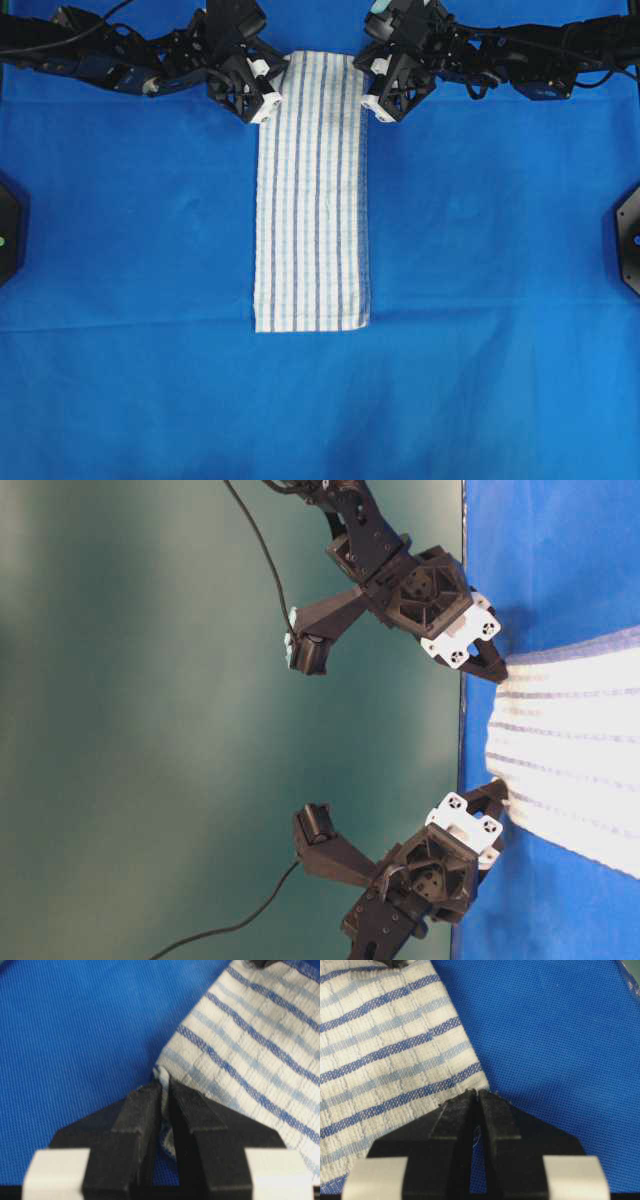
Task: Fold the blue towel.
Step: 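Fold the top end down over the bottom half with both grippers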
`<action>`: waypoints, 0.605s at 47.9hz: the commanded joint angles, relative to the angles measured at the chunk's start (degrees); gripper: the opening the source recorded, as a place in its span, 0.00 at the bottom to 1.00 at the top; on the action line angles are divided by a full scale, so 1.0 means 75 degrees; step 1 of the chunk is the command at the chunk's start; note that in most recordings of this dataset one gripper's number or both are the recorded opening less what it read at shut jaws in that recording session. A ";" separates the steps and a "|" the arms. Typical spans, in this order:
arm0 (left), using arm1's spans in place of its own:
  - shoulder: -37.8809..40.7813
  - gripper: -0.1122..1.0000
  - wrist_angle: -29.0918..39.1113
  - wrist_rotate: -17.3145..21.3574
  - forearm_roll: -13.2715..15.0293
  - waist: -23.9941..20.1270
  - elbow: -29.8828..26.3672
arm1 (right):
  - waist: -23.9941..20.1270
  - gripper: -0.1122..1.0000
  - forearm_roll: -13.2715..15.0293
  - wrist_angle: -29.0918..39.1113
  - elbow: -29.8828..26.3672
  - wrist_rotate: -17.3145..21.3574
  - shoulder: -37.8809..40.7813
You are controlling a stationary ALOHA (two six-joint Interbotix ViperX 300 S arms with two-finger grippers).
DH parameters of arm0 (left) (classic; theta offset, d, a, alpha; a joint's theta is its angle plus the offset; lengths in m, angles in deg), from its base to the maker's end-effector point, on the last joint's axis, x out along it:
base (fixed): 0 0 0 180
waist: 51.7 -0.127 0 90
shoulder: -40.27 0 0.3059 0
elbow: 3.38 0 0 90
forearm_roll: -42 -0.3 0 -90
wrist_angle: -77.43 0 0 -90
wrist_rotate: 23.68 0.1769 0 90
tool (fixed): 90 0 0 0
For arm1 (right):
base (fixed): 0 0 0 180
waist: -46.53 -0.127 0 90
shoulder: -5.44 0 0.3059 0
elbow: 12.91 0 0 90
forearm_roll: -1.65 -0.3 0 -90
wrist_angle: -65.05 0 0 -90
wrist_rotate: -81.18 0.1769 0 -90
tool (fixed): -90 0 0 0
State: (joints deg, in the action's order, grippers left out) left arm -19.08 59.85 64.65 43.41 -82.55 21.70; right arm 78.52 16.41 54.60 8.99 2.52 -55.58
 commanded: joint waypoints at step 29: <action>-0.1020 0.14 0.0258 0.0352 0.0000 -0.0035 0.0012 | 0.0047 0.14 -0.0012 0.0246 0.0012 0.0012 -0.1020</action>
State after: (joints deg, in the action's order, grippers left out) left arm -24.18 61.52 67.29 43.41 -83.17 21.96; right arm 79.05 16.41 56.62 9.08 2.52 -61.03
